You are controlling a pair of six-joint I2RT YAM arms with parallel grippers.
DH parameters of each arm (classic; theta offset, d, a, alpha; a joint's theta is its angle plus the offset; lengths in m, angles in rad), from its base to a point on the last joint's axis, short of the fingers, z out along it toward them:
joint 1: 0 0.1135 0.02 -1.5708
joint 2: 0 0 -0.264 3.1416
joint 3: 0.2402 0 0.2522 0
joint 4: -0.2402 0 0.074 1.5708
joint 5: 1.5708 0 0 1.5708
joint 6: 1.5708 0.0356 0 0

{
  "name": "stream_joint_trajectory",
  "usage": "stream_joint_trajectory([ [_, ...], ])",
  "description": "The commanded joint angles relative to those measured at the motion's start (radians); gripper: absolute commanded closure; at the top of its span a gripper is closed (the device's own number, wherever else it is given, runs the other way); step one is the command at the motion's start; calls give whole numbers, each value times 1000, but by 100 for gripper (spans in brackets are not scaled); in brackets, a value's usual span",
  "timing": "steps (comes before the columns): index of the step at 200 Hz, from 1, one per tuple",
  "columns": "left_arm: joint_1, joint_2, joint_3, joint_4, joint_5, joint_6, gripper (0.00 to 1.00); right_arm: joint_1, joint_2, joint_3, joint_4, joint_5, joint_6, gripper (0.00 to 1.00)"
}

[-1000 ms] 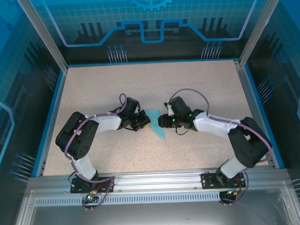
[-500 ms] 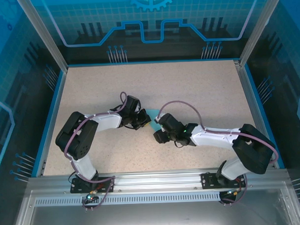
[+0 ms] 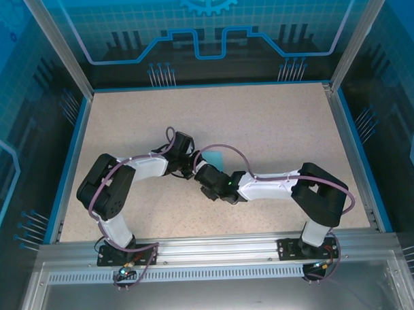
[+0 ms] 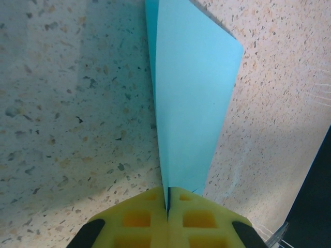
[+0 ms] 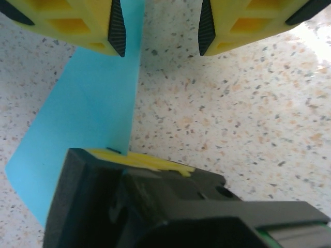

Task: Fold a paper plane with a square sheet of paper (pick it up from the middle)
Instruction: Fold the wing for the fifth time at the center of the table.

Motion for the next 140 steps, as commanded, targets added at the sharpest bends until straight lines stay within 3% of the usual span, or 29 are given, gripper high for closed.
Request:
stream_joint_trajectory([
  [1, 12, -13, 27, -33, 25, 31, 95, 12, 25, 1, -11, 76, 8, 57],
  [73, 11, -14, 28, -28, 32, 25, 95, 4, 73, 11, 18, 78, 36, 61],
  [140, 11, -18, 32, -31, 37, 26, 95, -9, -96, -191, 170, 20, 68, 54],
])
